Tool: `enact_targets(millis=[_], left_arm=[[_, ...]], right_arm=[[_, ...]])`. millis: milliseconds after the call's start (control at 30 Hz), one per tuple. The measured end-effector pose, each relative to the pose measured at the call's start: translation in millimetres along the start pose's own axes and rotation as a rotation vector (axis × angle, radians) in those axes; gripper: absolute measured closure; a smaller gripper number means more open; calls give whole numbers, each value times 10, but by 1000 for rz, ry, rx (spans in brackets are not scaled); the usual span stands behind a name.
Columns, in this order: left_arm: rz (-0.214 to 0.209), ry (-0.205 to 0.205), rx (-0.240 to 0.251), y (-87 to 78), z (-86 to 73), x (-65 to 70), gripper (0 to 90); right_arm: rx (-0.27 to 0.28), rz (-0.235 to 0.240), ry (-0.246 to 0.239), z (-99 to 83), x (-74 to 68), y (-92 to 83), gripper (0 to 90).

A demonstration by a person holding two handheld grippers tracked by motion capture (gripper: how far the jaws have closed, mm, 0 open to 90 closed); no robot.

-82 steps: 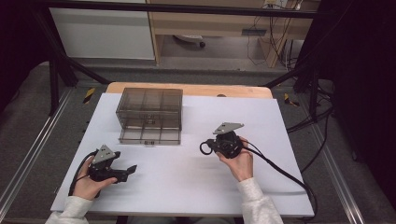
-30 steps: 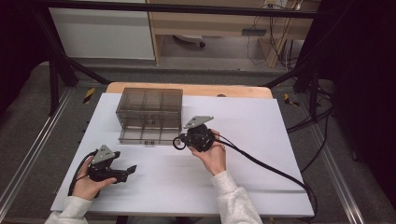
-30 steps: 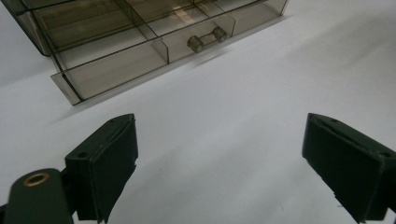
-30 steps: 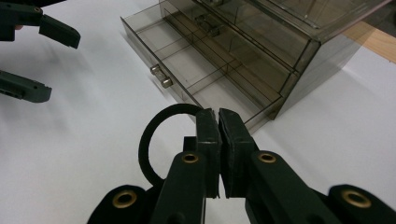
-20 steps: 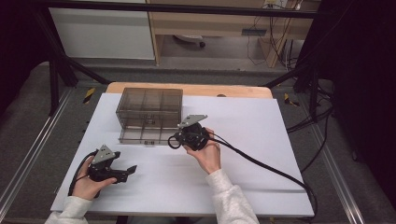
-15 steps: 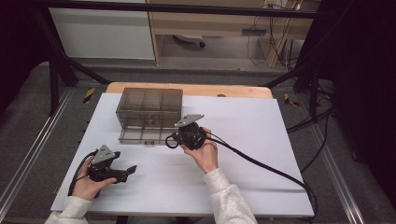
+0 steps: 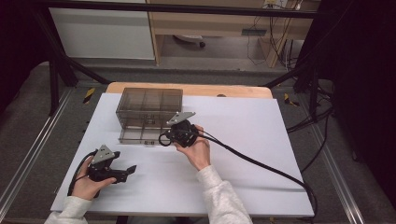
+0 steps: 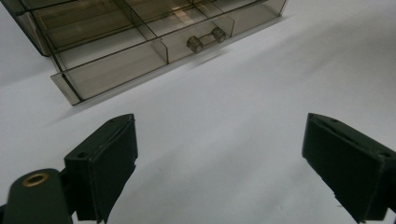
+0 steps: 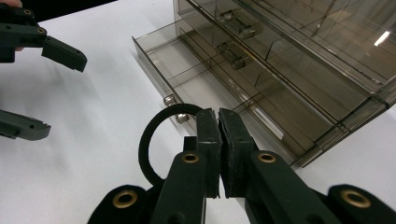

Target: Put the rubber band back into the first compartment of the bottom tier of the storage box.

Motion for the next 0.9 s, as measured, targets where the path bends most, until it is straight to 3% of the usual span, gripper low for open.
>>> enact_targets(millis=[900], left_arm=[[-4,-3,2,7,-2,3,102]], right_arm=[[16,5,-7,244,-53,246,876]])
Point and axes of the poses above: each handheld gripper's, and its own axes: y roughly forward along the jaws, z roughly out of its top, x roughly to its right, the point moved 9 cm from there along y, roughly forward along the jaws, and after that the axes turned 12 degrees about -z, right-handed, at the moved point
